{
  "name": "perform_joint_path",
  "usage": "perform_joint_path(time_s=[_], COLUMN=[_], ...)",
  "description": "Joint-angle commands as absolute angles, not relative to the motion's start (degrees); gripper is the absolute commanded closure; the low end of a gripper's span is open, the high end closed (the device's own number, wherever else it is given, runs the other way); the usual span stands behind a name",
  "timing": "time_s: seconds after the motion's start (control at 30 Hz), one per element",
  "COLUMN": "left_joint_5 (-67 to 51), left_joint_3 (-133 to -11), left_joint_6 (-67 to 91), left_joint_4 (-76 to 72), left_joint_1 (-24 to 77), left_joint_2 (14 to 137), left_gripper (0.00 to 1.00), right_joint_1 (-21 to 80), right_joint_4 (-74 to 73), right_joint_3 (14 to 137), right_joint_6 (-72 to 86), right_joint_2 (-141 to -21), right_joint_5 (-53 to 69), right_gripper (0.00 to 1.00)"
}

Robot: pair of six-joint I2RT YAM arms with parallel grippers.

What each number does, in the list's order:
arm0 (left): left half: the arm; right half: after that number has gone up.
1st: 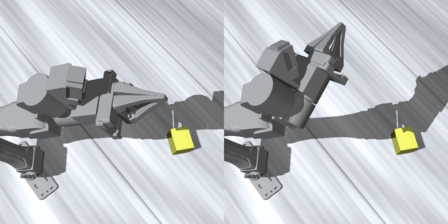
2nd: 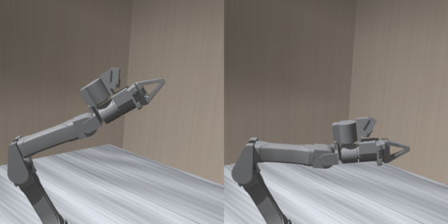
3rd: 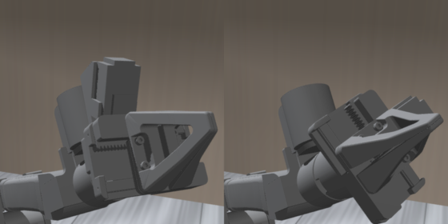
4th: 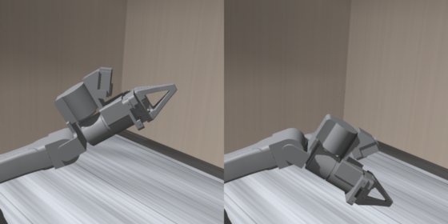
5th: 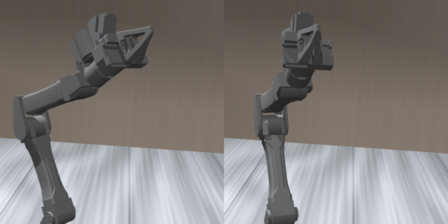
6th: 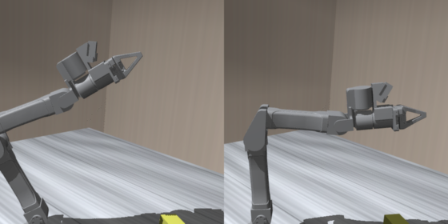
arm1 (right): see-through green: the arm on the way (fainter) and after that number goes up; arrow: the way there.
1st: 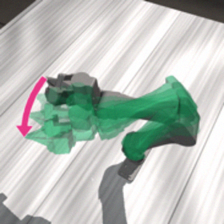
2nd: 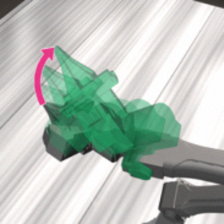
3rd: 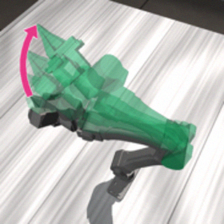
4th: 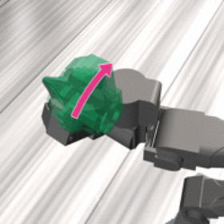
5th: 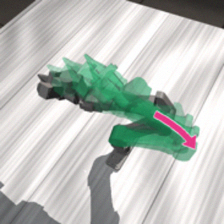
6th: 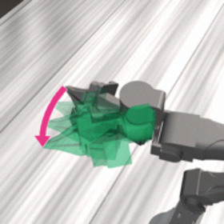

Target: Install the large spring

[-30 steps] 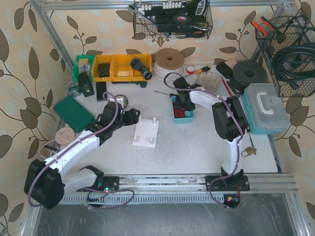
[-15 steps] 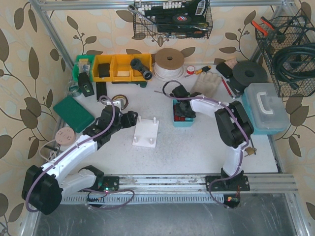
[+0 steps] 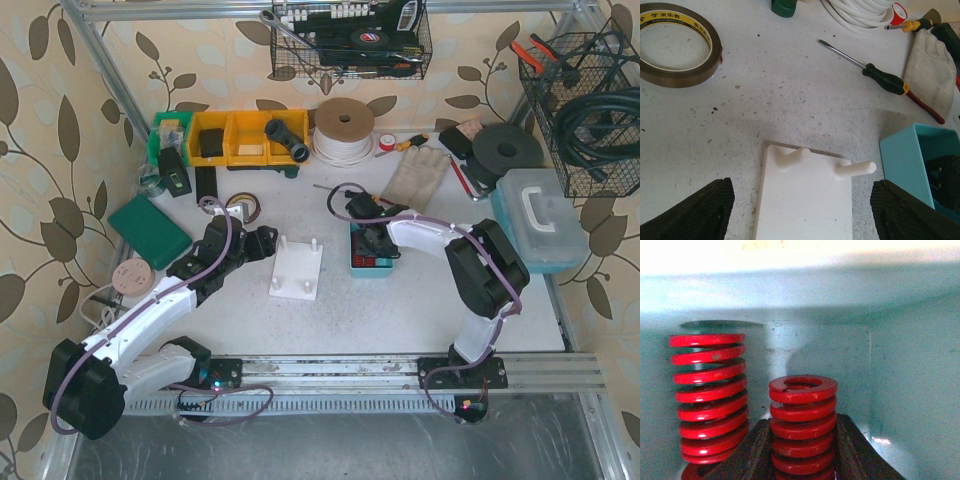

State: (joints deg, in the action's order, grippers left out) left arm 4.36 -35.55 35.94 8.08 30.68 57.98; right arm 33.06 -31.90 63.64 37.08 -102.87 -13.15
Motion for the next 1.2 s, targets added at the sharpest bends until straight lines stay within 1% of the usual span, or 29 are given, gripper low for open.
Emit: perform_joint_path(time_s=[0.0,0.2,0.37,0.43,0.5,0.6,0.7,0.8,0.87,0.93,1.03,1.17], left_joint_5=[4.66,0.88,-7.80,-13.18,-18.09,-24.62,-31.73,-36.50,-37.96,-38.19,-35.39,-38.46], left_joint_3=[-35.43,-37.40,-42.35,-44.40,-46.95,-52.09,-56.99,-58.71,-59.51,-61.93,-65.64,-66.52], left_joint_6=[36.19,35.19,33.74,35.14,36.72,38.98,41.88,47.52,49.12,48.31,46.31,47.88], left_joint_4=[7.30,7.97,10.17,9.77,9.06,8.85,8.30,6.47,7.33,12.20,27.23,28.77], left_joint_1=[29.90,29.84,28.19,27.22,26.67,26.63,26.67,27.09,27.91,28.64,28.70,28.78], left_joint_2=[56.51,58.99,62.15,63.64,65.19,68.28,71.45,72.95,73.24,73.79,75.23,76.24], left_gripper=[0.24,0.25,0.25,0.25,0.25,0.26,0.27,0.27,0.27,0.28,0.28,0.27], right_joint_1=[33.13,33.15,33.29,33.79,35.29,38.90,41.03,41.53,42.41,43.59,45.07,45.87], right_joint_4=[-34.39,-30.87,-22.02,-15.31,-8.41,8.61,19.80,21.61,21.83,21.50,20.86,20.24], right_joint_3=[66.66,67.62,62.89,59.27,55.42,46.63,38.98,38.26,38.53,38.90,39.01,39.28], right_joint_6=[34.32,29.65,24.19,20.02,16.85,9.06,3.91,2.08,1.26,0.17,-1.85,-3.64], right_joint_2=[-100.44,-95.13,-87.60,-83.46,-79.01,-72.60,-68.85,-68.53,-69.08,-69.22,-68.77,-68.93], right_joint_5=[-15.55,-16.15,-11.75,-6.40,-5.03,-1.53,2.26,6.85,7.81,7.40,5.95,7.57], right_gripper=[1.00,1.00,1.00,1.00,1.00,1.00,1.00,1.00,1.00,1.00,1.00,1.00])
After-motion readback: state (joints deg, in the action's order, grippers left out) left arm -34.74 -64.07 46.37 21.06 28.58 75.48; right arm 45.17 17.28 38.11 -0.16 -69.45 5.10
